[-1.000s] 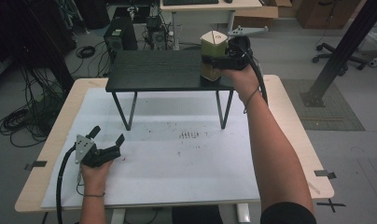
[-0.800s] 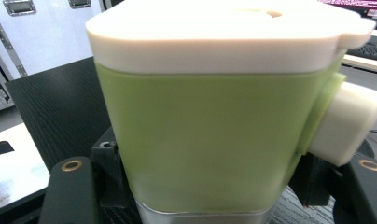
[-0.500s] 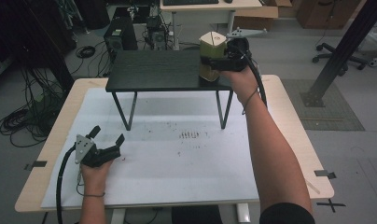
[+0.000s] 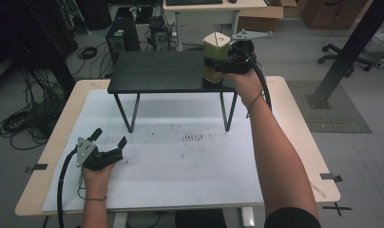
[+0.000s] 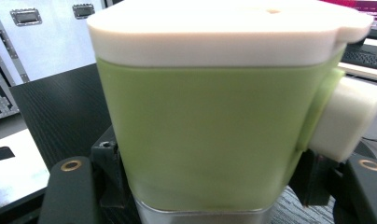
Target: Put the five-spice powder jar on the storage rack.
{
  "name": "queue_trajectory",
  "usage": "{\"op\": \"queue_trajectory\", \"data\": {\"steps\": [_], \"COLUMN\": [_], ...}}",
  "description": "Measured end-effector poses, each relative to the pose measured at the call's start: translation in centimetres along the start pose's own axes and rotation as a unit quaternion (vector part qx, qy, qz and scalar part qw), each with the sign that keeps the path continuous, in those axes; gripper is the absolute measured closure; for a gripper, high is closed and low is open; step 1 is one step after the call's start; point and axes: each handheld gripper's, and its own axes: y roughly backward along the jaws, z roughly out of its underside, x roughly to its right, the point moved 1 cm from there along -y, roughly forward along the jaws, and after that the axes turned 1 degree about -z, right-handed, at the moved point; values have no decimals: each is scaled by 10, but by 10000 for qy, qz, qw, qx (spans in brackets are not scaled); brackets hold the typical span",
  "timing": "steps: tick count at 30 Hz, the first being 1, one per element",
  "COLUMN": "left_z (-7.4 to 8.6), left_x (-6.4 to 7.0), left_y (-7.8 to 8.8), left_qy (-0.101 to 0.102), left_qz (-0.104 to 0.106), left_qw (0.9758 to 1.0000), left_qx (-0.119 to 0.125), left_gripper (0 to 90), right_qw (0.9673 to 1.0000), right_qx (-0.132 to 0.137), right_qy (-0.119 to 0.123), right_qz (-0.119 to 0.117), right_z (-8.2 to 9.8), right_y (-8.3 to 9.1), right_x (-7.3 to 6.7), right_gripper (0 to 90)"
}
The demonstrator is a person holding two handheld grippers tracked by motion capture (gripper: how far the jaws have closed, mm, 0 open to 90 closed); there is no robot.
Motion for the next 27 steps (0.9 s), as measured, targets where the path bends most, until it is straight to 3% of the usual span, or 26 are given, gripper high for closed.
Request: {"op": "queue_trajectory", "data": {"steps": [18, 27], "left_z": [0, 0], "left_x": [0, 0], "left_y": [0, 0], "left_qy": [11, 6], "left_qz": [0, 1], "left_qw": [10000, 10000], "left_qx": [2, 1], "left_gripper": [3, 3], "right_qw": [10000, 9999], "right_qx": [-14, 15], "right_qy": [30, -33], "right_qz": [56, 134], "right_z": [-1, 0], "right_y": [0, 2], "right_x": [-1, 0], "right_gripper": [286, 213]}}
